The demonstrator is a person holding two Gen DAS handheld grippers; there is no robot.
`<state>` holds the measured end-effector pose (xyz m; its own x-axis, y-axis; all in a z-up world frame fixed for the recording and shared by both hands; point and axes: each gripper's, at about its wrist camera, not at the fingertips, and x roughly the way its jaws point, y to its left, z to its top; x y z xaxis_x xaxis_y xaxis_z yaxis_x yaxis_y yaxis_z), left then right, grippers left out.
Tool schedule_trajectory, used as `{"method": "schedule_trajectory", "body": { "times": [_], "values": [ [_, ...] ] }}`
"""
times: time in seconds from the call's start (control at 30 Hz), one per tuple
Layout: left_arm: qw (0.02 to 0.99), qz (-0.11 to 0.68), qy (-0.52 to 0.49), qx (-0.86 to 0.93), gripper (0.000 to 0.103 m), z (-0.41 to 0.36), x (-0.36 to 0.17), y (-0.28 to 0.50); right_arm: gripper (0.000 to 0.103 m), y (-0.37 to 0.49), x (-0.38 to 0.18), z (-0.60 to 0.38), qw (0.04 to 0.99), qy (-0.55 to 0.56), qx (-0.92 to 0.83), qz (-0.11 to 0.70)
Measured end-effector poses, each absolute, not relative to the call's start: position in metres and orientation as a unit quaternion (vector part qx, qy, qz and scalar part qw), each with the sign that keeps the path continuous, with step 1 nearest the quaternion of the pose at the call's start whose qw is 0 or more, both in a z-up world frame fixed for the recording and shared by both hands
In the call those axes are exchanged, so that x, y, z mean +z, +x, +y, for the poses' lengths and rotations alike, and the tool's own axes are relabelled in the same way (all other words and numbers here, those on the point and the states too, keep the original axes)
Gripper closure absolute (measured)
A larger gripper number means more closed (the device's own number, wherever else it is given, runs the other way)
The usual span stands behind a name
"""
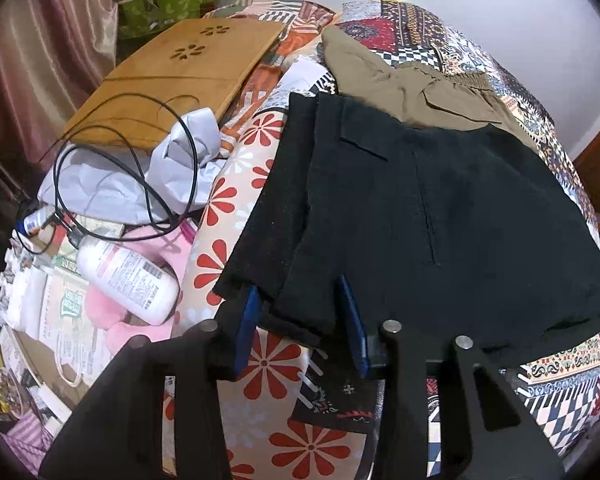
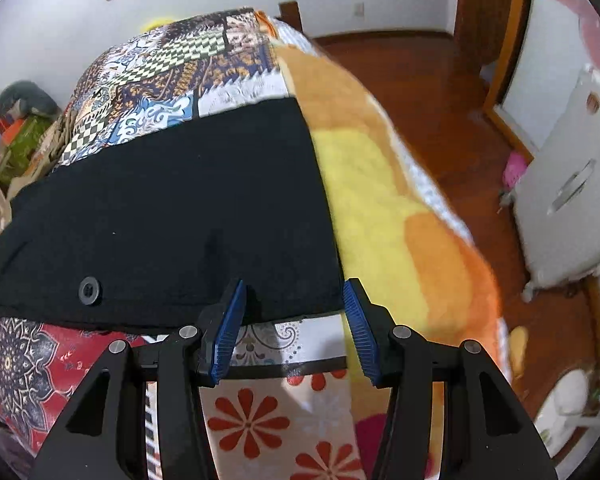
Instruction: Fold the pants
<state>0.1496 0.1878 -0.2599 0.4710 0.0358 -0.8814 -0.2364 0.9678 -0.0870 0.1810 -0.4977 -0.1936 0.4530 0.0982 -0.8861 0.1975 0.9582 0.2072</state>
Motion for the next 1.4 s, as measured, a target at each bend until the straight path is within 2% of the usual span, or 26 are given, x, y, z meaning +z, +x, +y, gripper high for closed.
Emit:
{"method": "schedule_trajectory", "body": {
  "times": [0.1,0.2,0.3,0.5,0.7,0.83,0.87,0.93,1.13,1.3,1.4],
  "values": [
    [0.856,0.505,-0.075,0.082,0.067,0.182,-0.257,0.150,0.059,0.180,-0.193,-0.500,0.844,0.149,-0.028,0.515],
    [0.862,0.497,-0.056,0.083,0.072,0.177,-0.252,0.149,0.077,0.179,-0.190,-0.492,0.852,0.122,-0.023,0.508],
    [0.870,0.484,-0.040,0.090,0.076,0.174,-0.245,0.147,0.083,0.179,-0.184,-0.478,0.863,0.077,-0.028,0.498],
    [0.884,0.454,-0.048,0.106,0.079,0.180,-0.227,0.142,0.087,0.180,-0.170,-0.478,0.878,0.045,-0.047,0.475],
    [0.867,0.485,-0.032,0.106,0.078,0.177,-0.254,0.143,0.087,0.183,-0.185,-0.477,0.866,0.041,-0.048,0.497],
    [0.866,0.487,-0.031,0.111,0.069,0.177,-0.263,0.140,0.082,0.183,-0.188,-0.477,0.857,0.038,-0.055,0.511],
    [0.866,0.486,-0.033,0.114,0.065,0.179,-0.260,0.140,0.077,0.183,-0.185,-0.478,0.854,0.038,-0.055,0.515],
    [0.863,0.490,-0.036,0.119,0.062,0.182,-0.255,0.139,0.076,0.182,-0.178,-0.481,0.851,0.042,-0.056,0.521],
    [0.882,0.457,-0.072,0.091,0.062,0.177,-0.208,0.135,0.075,0.182,-0.137,-0.470,0.872,0.055,-0.035,0.485],
    [0.905,0.419,-0.053,0.042,0.056,0.141,-0.173,0.147,0.062,0.197,-0.101,-0.419,0.896,0.021,0.042,0.442],
    [0.908,0.417,-0.040,0.010,0.052,0.113,-0.173,0.161,0.062,0.206,-0.089,-0.381,0.897,0.014,0.110,0.428]
  ]
}}
